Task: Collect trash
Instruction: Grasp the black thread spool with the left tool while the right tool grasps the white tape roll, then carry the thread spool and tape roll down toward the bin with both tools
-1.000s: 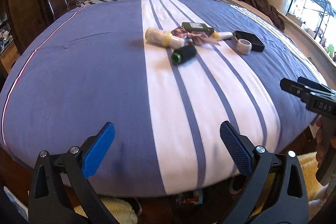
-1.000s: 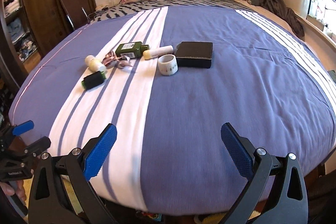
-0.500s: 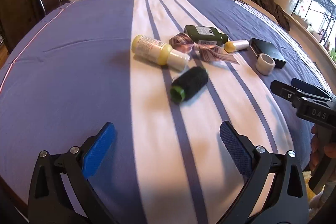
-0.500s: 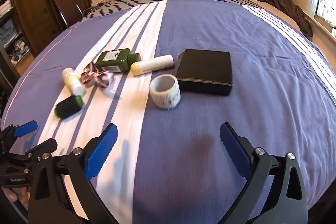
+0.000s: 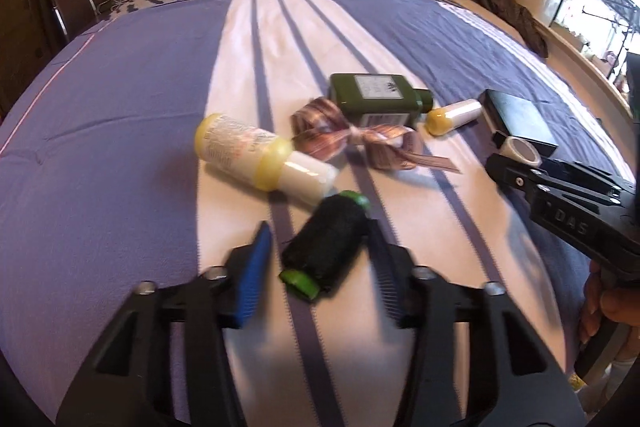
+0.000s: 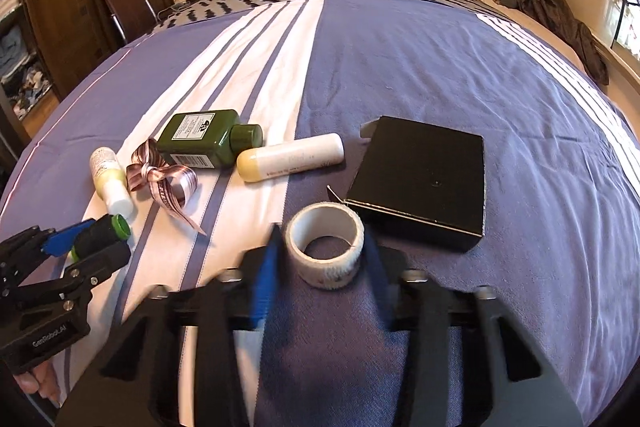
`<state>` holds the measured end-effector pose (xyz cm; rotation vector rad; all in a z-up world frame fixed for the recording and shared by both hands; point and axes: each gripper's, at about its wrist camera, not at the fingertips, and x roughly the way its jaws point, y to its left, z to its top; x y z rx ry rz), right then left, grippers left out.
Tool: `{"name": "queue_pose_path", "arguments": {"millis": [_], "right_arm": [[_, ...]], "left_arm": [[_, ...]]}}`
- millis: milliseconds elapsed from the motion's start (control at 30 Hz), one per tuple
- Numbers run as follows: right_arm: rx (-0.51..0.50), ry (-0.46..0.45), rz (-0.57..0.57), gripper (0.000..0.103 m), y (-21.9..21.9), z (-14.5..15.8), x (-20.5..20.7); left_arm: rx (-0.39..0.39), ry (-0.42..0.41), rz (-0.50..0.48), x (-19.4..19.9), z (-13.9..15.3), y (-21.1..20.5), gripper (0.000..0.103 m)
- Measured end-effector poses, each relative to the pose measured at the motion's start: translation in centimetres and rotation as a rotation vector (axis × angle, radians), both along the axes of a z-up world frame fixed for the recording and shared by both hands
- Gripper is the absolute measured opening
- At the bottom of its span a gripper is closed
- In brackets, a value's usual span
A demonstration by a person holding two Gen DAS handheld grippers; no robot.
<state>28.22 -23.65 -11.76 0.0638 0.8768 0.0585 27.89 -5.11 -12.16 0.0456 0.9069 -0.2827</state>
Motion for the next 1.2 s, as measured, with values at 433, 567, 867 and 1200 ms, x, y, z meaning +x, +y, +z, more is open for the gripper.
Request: {"name": "queue_pose_path", "arguments": {"millis": [433,567,867,1200], "right_arm": [[0.041,-0.022,0.076,0.033,1.5,1.1,-5.8],[0.056,-0.031,0.102,0.033,2.4,1.6,-8.7],[0.072,-0.083,0.14,0.033,3.7,3.7,-14.3],[0.073,-0.131,0.165,0.033,4.3,5.1,-19.6]], "left_arm": [[-0.029,0.0,-0.013,-6.6,0.5,0.6,0.025],[-0.036,-0.007,-0.008,-9.4,0.9,1.1,0.025],[-0.057,-0.07,0.0,-15.2,2.9,2.2,0.025],[-0.072,-0.134,-0.013,-20.1,5.1,2.7,0.025]]}}
